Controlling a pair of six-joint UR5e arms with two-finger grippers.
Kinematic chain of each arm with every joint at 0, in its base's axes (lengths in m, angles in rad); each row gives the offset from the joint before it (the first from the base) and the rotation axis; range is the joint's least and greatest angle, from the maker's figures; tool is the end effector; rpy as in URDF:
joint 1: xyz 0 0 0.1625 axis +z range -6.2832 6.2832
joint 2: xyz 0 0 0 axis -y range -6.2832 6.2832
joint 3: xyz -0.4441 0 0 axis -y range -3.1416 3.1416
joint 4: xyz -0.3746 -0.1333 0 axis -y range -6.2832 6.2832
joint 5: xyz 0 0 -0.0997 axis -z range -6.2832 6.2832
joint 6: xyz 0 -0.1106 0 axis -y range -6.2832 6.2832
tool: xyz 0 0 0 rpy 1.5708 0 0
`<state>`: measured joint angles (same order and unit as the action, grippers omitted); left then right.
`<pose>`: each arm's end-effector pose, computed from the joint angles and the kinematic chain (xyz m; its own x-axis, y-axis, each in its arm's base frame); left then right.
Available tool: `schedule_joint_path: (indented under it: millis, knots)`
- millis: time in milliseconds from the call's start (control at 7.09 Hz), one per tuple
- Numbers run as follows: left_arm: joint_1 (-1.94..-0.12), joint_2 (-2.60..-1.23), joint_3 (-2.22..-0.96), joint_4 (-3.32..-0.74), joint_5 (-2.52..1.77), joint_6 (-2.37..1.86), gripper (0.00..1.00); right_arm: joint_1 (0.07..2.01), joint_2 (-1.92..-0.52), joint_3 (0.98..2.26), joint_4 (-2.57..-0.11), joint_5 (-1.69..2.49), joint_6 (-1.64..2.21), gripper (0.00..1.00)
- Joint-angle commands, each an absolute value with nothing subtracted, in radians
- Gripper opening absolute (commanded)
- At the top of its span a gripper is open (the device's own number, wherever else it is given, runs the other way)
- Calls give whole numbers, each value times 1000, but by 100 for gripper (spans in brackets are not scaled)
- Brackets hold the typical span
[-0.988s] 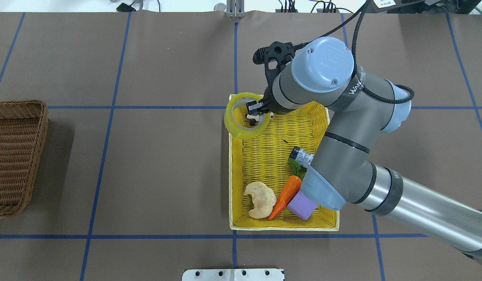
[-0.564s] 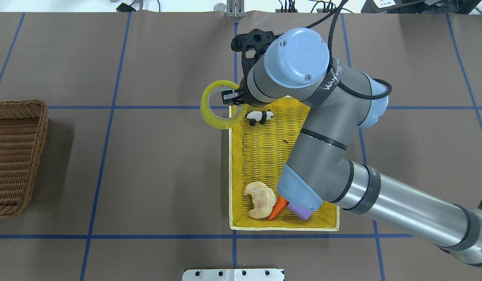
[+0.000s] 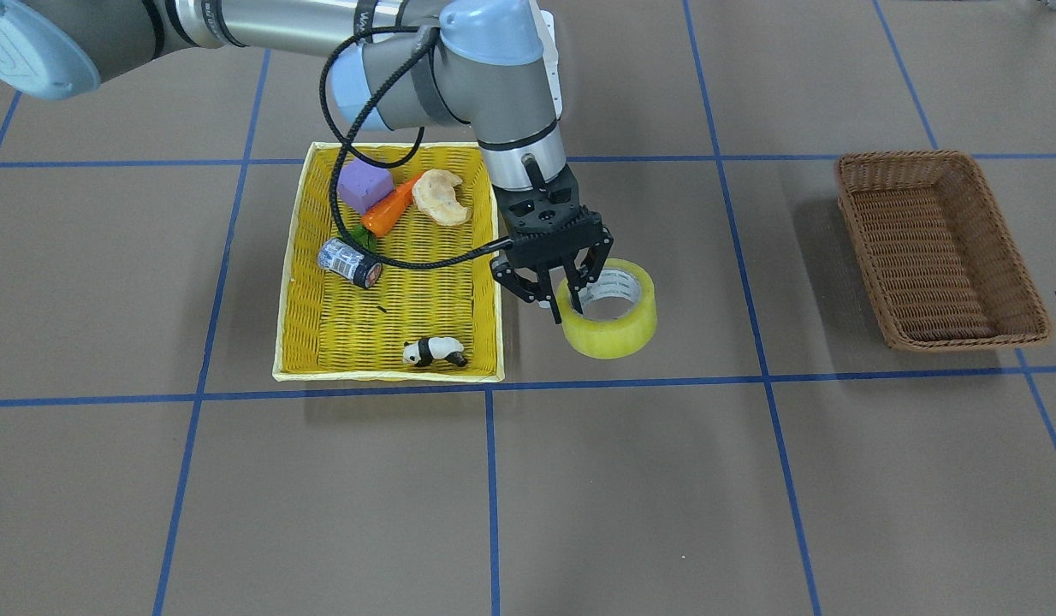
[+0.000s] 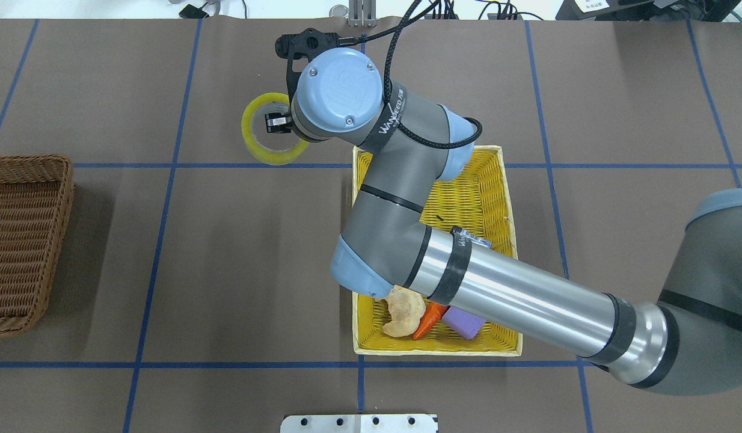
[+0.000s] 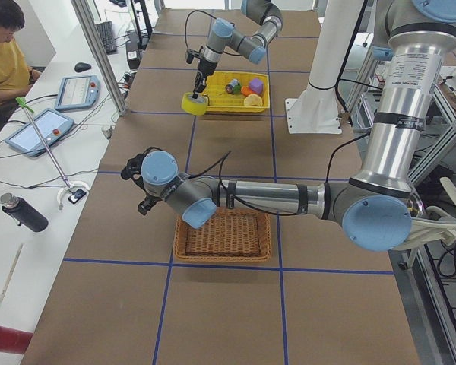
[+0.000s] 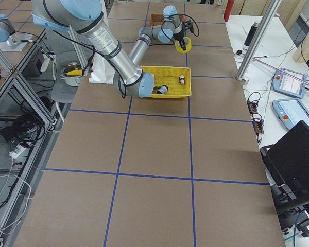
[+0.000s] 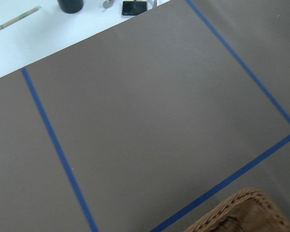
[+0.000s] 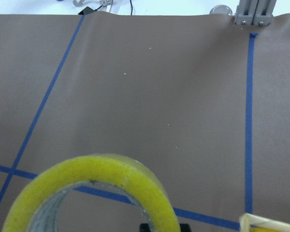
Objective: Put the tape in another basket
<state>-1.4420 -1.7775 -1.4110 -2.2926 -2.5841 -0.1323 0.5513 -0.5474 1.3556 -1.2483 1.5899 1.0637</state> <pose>0.0351 -0.5780 0.5523 0.4572 0.5533 -0.6963 -0.0323 0.7928 0.6087 -0.5961 -0.5206 0.0797 0.5644 -0.2229 0.7948 -0.2687 0.8608 0.4323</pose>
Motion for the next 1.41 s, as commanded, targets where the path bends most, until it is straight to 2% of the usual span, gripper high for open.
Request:
schedule_joint_path:
  millis: [0, 564, 1270]
  knots:
    - [-1360, -1847, -1414, -2310, -2719, -211, 98, 511, -488, 1295, -1195, 1519, 1065, 0]
    - [-1234, -1943, -1489, -2423, -2721, -550, 99, 451, -448, 1273, -1189, 1438, 1065, 0]
    - [-1169, -2031, -1486, -2456, -2721, -712, 98, 399, -428, 1276, -1100, 1316, 1065, 0]
